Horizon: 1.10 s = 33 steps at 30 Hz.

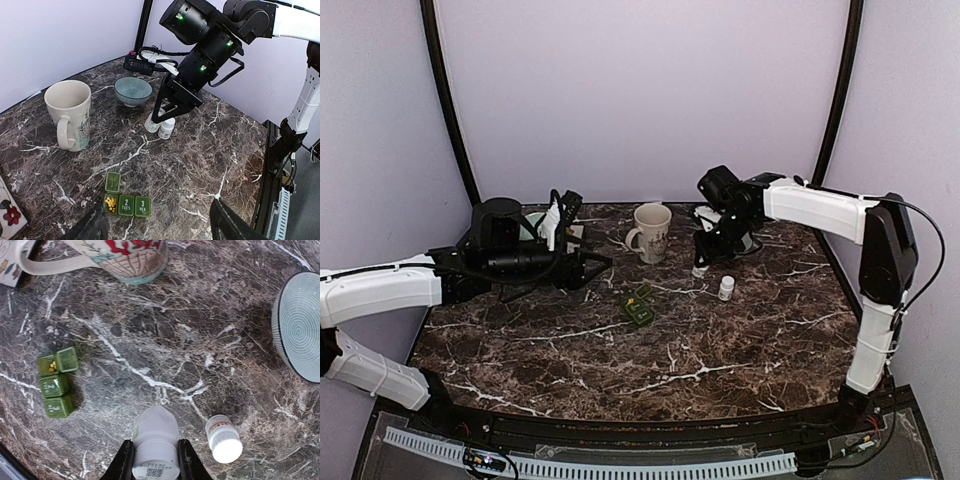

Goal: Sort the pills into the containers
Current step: Place the pill bottle at the center of the board.

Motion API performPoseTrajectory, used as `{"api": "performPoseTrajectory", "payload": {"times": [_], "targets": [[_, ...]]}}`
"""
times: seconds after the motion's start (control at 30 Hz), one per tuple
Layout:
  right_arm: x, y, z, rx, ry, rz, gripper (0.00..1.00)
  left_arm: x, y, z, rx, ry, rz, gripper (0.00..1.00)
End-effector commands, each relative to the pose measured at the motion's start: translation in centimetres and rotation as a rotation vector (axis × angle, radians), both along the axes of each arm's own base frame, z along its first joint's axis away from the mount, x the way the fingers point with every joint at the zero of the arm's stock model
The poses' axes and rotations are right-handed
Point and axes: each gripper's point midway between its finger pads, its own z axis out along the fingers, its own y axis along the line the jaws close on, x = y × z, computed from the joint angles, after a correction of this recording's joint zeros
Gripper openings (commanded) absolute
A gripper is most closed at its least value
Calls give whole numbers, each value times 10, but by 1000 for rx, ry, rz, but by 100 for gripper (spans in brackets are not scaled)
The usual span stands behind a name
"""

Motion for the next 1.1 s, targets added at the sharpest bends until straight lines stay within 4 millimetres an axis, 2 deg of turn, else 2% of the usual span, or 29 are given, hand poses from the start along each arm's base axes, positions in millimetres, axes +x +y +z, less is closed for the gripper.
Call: {"api": "performPoseTrajectory", "payload": {"times": [0.0,0.33,0.87,1.07], "targets": [[14,-20,-18,-97,-23,-36,1,-3,2,12,-50,-16,13,71],[19,-26,-43,-141,6,-29,1,-4,2,7,-49,-6,17,71],[-1,-1,-59,-167,12,54,1,0,-3,4,-33,-12,13,71],[-4,0,-66,-184,17,58,1,0,-3,2,-30,-11,12,71]]}}
